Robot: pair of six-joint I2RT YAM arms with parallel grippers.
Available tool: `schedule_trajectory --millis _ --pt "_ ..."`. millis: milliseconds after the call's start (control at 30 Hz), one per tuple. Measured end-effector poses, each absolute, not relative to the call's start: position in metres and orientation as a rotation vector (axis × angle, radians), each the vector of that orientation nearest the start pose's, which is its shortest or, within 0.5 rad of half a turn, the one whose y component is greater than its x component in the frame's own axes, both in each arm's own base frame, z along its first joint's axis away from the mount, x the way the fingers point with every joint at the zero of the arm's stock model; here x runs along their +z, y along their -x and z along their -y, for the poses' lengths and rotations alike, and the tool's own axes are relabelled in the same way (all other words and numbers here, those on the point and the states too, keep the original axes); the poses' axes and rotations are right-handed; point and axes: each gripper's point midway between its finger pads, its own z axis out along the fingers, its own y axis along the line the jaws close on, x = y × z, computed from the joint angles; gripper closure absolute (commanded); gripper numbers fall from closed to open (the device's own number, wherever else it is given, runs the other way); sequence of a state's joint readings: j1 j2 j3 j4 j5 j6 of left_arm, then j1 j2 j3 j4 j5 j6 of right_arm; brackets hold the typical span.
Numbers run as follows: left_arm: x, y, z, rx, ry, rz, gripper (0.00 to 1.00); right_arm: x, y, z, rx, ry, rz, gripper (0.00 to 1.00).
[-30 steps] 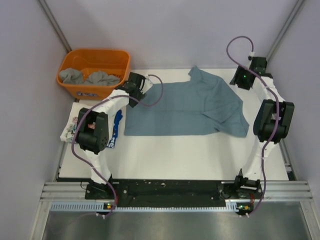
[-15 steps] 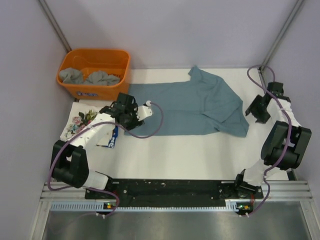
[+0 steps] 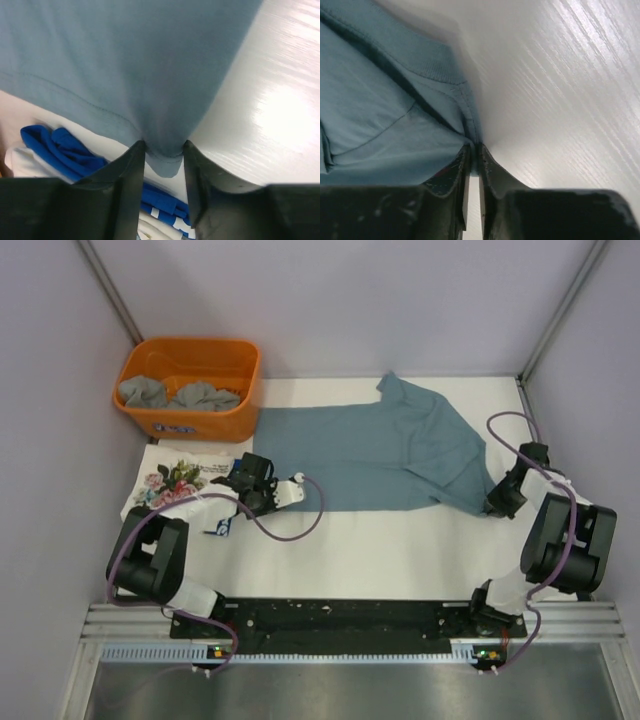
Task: Fold and stack the t-shirts
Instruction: Fold the flattened tshirt in 1/3 of the way
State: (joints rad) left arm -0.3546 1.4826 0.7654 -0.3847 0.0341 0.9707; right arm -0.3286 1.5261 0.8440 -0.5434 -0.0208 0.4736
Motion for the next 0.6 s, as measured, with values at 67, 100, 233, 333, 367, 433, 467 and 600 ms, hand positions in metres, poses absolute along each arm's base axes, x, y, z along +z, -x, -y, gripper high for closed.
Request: schedule_trajectory --millis 67,100,233,333,367,433,467,600 --pt "0.025 -0.311 0.082 0.179 -1.641 -2.085 1.0 0.018 -0.277 0.074 0.07 -1.122 -2.563 1.0" --pt "0.023 -0.314 0.082 0.191 -1.633 -2.073 1.0 0.019 -0.276 0.076 0.072 -1.14 -2.551 1.0" --pt "0.022 -0.321 0.08 0.241 -1.623 -2.046 1.0 0.023 -0.264 0.108 0.06 -1.314 -2.418 1.0" --pt "0.023 -0.319 0.08 0.233 -1.63 -2.061 1.0 0.029 -0.253 0.122 0.046 -1.386 -2.352 1.0" --pt "0.024 -0.317 0.08 0.218 -1.633 -2.072 1.0 0.032 -0.251 0.124 0.041 -1.398 -2.337 1.0" --pt "0.025 -0.312 0.083 0.175 -1.638 -2.094 1.0 0.035 -0.25 0.127 0.033 -1.399 -2.322 1.0" --pt "0.025 -0.308 0.085 0.147 -1.644 -2.11 1.0 0.035 -0.25 0.128 0.028 -1.399 -2.32 1.0" --pt "0.021 -0.279 0.091 0.042 -1.689 -2.19 1.0 0.033 -0.242 0.132 0.01 -1.43 -2.307 1.0"
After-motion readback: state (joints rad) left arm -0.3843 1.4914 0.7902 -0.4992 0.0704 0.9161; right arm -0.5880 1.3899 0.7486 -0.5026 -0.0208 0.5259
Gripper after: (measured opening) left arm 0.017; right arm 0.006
